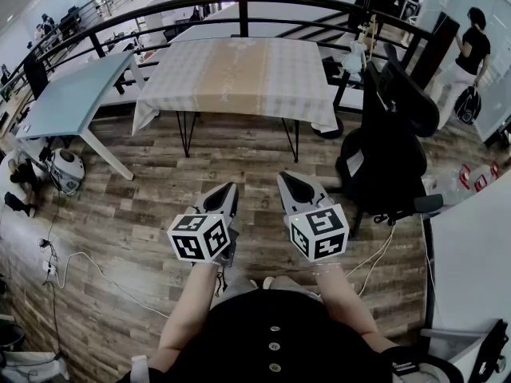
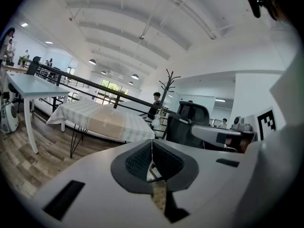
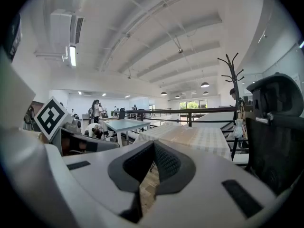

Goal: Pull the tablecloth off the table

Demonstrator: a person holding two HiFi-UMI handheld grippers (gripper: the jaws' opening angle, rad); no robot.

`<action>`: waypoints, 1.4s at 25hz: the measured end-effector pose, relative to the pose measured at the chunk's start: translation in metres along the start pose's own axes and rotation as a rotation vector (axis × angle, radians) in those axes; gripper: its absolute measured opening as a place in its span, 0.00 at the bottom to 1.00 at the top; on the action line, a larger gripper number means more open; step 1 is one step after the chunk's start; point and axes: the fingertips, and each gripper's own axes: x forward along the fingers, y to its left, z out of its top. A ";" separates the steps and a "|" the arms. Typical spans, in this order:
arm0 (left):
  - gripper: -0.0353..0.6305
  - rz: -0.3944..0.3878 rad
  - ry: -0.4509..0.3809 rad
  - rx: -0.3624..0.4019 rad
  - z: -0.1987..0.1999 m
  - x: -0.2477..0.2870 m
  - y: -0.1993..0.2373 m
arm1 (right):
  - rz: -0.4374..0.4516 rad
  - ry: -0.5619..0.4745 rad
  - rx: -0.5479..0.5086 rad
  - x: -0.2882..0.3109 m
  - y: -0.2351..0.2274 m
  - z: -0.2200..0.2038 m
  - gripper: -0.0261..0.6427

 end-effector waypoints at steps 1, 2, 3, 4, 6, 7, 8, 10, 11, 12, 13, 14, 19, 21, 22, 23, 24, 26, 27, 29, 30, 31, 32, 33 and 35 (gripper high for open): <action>0.08 0.002 0.001 -0.004 -0.001 0.000 0.000 | -0.002 0.002 0.001 -0.001 -0.001 -0.001 0.08; 0.08 0.004 0.002 -0.008 -0.002 0.000 0.000 | -0.004 0.004 0.002 -0.002 -0.002 -0.002 0.08; 0.08 0.005 0.004 -0.010 -0.003 0.000 0.000 | -0.005 0.007 0.002 -0.002 -0.003 -0.003 0.08; 0.08 0.006 0.006 -0.011 -0.004 0.000 0.000 | -0.006 0.011 0.000 -0.003 -0.003 -0.004 0.08; 0.08 0.008 0.011 -0.004 -0.005 0.001 -0.001 | -0.003 0.025 -0.005 -0.003 -0.003 -0.007 0.08; 0.08 0.009 0.015 0.003 -0.006 0.002 -0.002 | 0.002 0.035 -0.002 -0.003 -0.003 -0.009 0.08; 0.08 0.011 0.019 0.011 -0.007 0.002 -0.002 | 0.007 0.043 0.004 -0.003 -0.002 -0.011 0.08; 0.08 0.011 0.024 0.018 -0.008 0.004 -0.004 | 0.019 0.050 0.018 -0.002 -0.001 -0.012 0.08; 0.08 0.006 0.025 0.014 -0.007 0.005 -0.005 | 0.021 0.050 0.018 -0.002 -0.001 -0.012 0.08; 0.08 0.001 0.024 0.007 -0.007 0.006 -0.007 | 0.020 0.048 0.015 -0.002 -0.001 -0.012 0.08; 0.08 -0.004 0.021 -0.002 -0.007 0.007 -0.008 | 0.018 0.042 0.011 -0.002 -0.002 -0.011 0.08; 0.08 -0.008 0.014 -0.011 -0.006 0.007 -0.010 | 0.017 0.034 0.008 -0.002 -0.003 -0.009 0.08; 0.08 0.004 -0.057 -0.021 0.003 0.012 -0.017 | 0.071 0.023 -0.012 -0.004 -0.004 -0.008 0.08; 0.08 0.007 -0.068 -0.028 0.003 0.015 -0.020 | 0.083 0.030 -0.023 -0.005 -0.007 -0.011 0.08; 0.08 0.009 -0.071 -0.034 0.002 0.015 -0.021 | 0.087 0.035 -0.025 -0.005 -0.009 -0.013 0.08; 0.08 0.011 -0.071 -0.041 0.001 0.016 -0.022 | 0.094 0.041 -0.025 -0.005 -0.010 -0.014 0.08; 0.08 0.013 -0.067 -0.049 -0.002 0.017 -0.023 | 0.103 0.045 -0.024 -0.005 -0.010 -0.016 0.08; 0.08 0.016 -0.047 -0.058 -0.009 0.020 -0.024 | 0.117 0.056 -0.021 -0.004 -0.012 -0.019 0.08; 0.08 0.018 -0.033 -0.059 -0.013 0.022 -0.023 | 0.120 0.062 -0.020 -0.003 -0.013 -0.021 0.08; 0.08 0.018 -0.017 -0.060 -0.016 0.025 -0.021 | 0.121 0.067 -0.014 0.002 -0.015 -0.024 0.08; 0.08 0.016 -0.014 -0.062 -0.017 0.027 -0.019 | 0.120 0.067 -0.007 0.005 -0.016 -0.025 0.08; 0.08 0.013 -0.011 -0.064 -0.018 0.029 -0.016 | 0.118 0.067 0.002 0.009 -0.017 -0.026 0.08; 0.08 0.008 -0.008 -0.065 -0.018 0.032 -0.013 | 0.114 0.068 0.011 0.014 -0.019 -0.028 0.08; 0.08 0.003 -0.004 -0.066 -0.018 0.036 -0.010 | 0.111 0.070 0.018 0.018 -0.020 -0.029 0.08; 0.08 -0.004 0.004 -0.073 -0.019 0.044 -0.001 | 0.108 0.076 0.028 0.029 -0.022 -0.032 0.08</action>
